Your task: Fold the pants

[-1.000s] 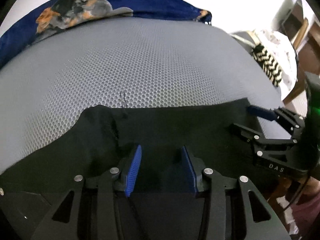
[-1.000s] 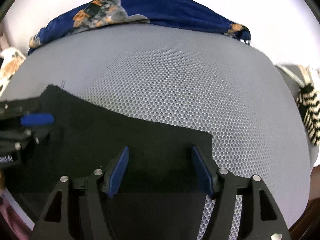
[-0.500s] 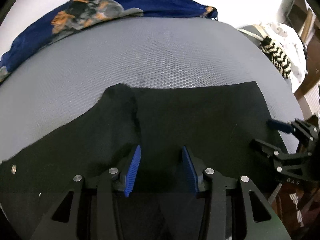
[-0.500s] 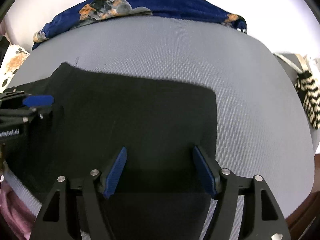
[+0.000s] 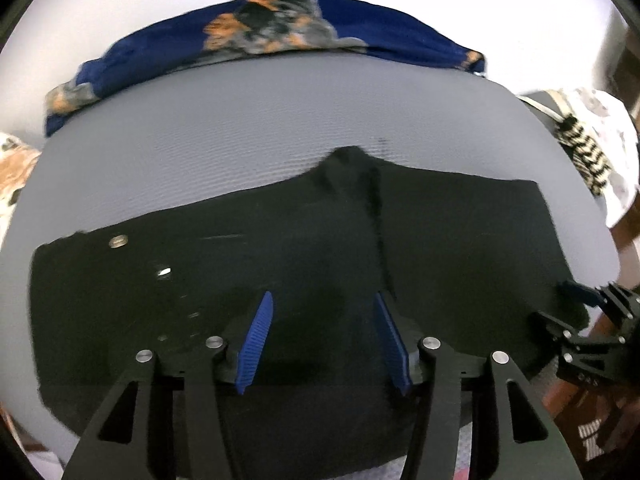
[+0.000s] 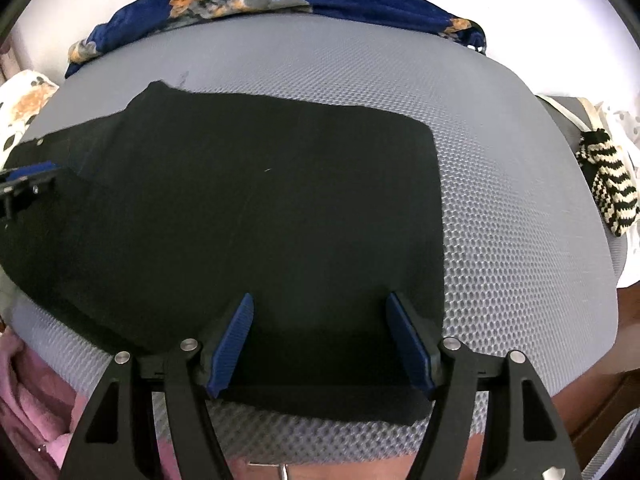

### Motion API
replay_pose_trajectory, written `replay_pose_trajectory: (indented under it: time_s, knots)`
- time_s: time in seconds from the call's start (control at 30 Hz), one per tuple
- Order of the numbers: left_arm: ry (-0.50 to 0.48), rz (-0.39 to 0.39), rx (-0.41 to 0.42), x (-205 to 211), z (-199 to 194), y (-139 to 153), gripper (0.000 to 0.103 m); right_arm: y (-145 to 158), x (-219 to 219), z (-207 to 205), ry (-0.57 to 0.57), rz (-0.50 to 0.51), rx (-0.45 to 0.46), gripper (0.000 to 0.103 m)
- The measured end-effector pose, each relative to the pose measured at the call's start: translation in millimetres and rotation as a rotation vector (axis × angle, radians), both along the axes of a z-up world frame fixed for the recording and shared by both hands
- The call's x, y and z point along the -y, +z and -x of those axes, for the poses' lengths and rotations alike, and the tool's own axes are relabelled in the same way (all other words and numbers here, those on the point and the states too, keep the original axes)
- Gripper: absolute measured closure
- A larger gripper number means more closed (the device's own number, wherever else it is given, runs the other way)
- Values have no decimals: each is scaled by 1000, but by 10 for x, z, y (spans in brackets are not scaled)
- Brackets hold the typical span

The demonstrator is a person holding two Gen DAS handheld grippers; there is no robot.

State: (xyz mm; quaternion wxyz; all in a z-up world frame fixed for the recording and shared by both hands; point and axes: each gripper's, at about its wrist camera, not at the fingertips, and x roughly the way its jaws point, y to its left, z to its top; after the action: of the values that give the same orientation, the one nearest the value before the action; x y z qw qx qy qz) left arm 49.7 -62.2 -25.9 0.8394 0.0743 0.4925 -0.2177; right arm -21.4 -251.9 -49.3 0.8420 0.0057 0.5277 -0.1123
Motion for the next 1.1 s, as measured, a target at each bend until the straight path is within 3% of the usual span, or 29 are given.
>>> replay_pose_trajectory:
  time_s: [0.17,0.37,0.57,0.67,0.7,0.8,0.9,1.1]
  knots:
    - [54,-66,66,-202,79,87,49,-13,-258,-19,62,-18,-15,37]
    - [104,-17,43,-545,107,215,48,-69,-659,-213,170,-26,-32,37]
    - [220,189,-78,-1335,152,319,47,-97,-1065,-413,275,-50,-38,37]
    - [346,214,-89,-1845,211,356,47,-102,-1208,-508,316,-81,-36,36]
    - [373,220,-88,-1973,231,366,47,-104,-1241,-547,335,-146,-42,35]
    - [468,296,-99,-2451,315,351,47,-57,-1299,-613,349,-203,-32,36]
    - [553,394,-177,-2780,362,179,47,-38,-1287,-700,350,-240,-30,36]
    - [620,616,-363,-2891,444,-286,47,11,-1219,-777,320,-275,-22,36]
